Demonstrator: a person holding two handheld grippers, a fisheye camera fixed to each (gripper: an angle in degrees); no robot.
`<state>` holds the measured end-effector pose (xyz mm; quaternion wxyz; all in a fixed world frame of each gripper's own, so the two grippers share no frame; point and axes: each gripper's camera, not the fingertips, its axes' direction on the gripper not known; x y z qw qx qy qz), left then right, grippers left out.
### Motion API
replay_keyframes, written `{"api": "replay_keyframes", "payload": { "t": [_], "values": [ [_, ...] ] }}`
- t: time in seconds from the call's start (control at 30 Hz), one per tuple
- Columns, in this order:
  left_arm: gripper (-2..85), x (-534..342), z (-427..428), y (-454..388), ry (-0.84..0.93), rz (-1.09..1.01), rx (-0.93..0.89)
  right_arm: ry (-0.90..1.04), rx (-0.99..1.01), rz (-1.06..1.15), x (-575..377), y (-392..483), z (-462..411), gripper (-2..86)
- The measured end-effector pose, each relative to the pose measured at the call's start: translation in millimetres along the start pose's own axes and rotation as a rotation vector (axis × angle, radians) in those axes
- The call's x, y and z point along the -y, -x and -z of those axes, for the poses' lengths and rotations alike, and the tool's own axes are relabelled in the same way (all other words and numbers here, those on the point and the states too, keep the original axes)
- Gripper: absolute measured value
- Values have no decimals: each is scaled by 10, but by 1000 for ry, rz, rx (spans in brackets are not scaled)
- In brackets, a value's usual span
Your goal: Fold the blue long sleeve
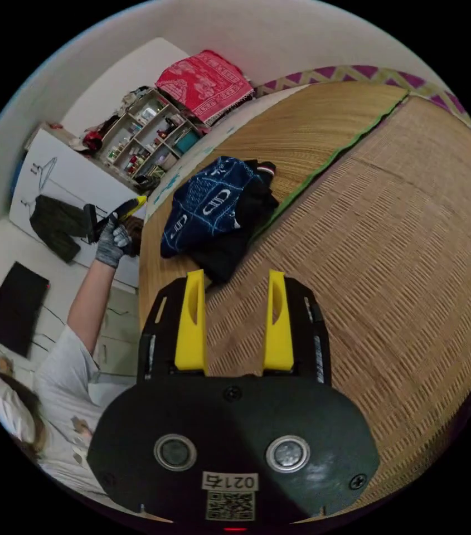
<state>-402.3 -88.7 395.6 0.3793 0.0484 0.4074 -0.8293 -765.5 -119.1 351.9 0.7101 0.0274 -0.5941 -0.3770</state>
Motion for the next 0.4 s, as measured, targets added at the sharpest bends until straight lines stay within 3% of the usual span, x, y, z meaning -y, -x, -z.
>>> {"api": "replay_keyframes", "payload": {
  "t": [0.13,0.23,0.4],
  "values": [
    [31,-891,5,-972,14,-253,-116,-28,-212,104,-820,167,418,140],
    [61,-1668,30,-1815,46,-447,-96,-87,-425,109,-1395,175,854,131],
    [59,-2604,46,-2736,79,-484,-181,-151,-840,80,-2007,-12,1410,139]
  ]
}}
